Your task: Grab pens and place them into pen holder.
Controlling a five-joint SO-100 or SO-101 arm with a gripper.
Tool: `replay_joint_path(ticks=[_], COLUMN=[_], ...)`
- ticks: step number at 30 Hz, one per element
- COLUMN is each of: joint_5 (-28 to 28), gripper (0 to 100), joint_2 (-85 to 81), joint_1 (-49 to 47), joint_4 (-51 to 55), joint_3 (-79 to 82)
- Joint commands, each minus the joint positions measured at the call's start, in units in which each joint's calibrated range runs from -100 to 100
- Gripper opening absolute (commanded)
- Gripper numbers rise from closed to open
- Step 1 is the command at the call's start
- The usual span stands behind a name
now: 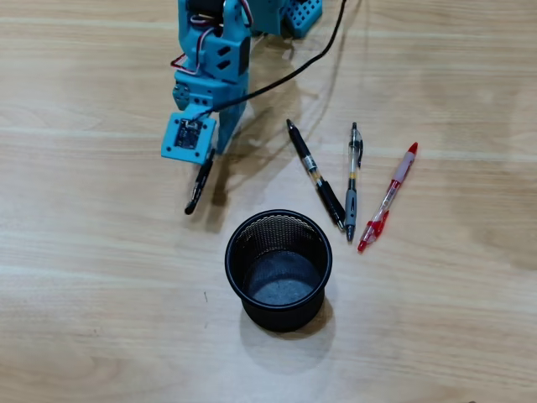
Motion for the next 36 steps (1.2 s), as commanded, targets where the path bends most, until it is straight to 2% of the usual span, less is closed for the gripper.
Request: replay_joint_path(ticks=[1, 5, 9, 11, 12, 18, 22, 25, 36], joint_5=[1.95, 2.31, 2.05, 1.32, -0.20, -1.88, -2.03, -2.03, -2.03], gripper=[2, 2, 2, 2, 2, 2, 2, 2, 2], joint_2=[-15.32, -25.68, -25.60, -24.75, -23.22, -15.41, -6.24, 3.36, 24.34], joint_1=[0.48, -1.62, -4.91, -7.20, -9.39, -16.62, -19.27, -20.92, -22.38], joint_4=[-0.77, -0.95, -4.96, -11.98, -20.36, -51.34, -63.46, -66.74, -66.74], joint_3=[-3.87, -14.19, -20.25, -20.25, -18.35, -9.84, -9.84, -15.54, -31.20])
